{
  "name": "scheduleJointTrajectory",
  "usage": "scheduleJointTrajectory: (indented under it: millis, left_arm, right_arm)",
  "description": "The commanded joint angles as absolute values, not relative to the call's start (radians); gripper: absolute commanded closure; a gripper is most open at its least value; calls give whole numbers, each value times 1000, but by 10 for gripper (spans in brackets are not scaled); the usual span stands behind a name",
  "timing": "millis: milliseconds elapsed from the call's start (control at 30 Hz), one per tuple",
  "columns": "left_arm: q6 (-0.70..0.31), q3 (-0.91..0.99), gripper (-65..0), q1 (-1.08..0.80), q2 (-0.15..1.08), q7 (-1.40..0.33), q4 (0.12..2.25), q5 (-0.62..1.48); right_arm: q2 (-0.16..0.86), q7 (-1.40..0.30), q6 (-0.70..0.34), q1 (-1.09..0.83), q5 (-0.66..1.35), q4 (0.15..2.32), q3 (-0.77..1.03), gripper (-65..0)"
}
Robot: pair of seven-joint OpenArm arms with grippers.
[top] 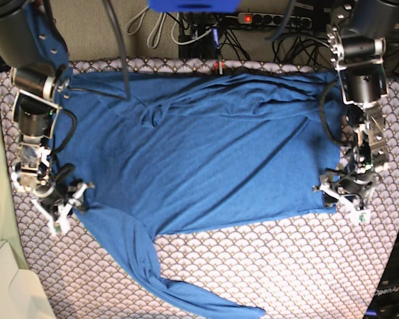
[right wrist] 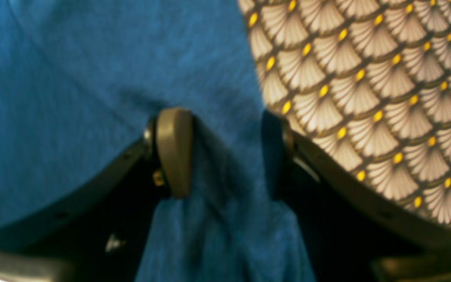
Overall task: Fold the T-shirt properly
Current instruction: 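Lower both grippers and grasp the shirt's side edges at mid-body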
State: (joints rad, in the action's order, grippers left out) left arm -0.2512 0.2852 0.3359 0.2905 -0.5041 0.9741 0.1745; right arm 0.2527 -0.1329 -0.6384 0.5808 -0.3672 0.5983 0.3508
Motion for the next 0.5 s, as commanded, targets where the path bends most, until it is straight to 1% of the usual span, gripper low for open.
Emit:
scheduleJointTrajectory:
  millis: [0,167,367,467]
  left_arm:
    - [-254,288,-358,364,305,-479,992,177]
    - [-252,288,-360,364,305,-479,990,177]
    - [-248,286,-361,374,305,-479,990,176]
    - [-248,286,-361,394,305,-467,938,176]
  right_arm:
    - [277,-99,-630,615,-352,619,364,-298]
    - [285,-88,-630,607,-352,615,372,-323]
    - [286,-87,-628,585,-352,613,372,-323]
    - [283,-87,-628,576,-352,608,372,-323]
